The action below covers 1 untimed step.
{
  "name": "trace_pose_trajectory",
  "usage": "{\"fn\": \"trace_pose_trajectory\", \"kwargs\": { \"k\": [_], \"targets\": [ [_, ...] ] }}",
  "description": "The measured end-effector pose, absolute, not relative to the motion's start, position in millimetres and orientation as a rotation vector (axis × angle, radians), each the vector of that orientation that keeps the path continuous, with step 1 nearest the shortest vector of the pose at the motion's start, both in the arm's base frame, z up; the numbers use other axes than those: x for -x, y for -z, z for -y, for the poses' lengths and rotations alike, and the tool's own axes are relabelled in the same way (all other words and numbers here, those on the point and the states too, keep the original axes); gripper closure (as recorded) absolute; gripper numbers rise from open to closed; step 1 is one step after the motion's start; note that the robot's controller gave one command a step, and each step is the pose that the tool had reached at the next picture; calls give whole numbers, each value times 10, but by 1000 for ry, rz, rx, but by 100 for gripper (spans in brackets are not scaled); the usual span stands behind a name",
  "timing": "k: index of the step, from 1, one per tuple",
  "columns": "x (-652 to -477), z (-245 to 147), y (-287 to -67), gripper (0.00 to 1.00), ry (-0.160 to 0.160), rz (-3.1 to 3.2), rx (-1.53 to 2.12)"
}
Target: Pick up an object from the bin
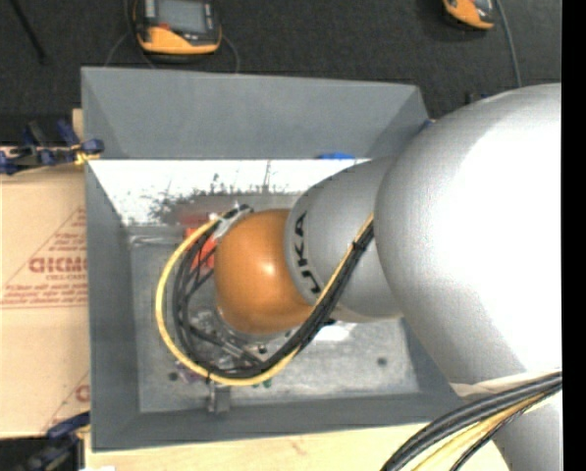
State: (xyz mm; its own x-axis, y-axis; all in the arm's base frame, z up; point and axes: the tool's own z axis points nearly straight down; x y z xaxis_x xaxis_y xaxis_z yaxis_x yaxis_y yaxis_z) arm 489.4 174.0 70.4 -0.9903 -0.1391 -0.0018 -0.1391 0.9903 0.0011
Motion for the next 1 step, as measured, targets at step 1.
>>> {"fn": "trace_pose_trajectory", "kwargs": {
  "k": [1],
  "targets": [
    [-4905, -1738, -707, 0, -4, -3131, 214]
  ]
}}
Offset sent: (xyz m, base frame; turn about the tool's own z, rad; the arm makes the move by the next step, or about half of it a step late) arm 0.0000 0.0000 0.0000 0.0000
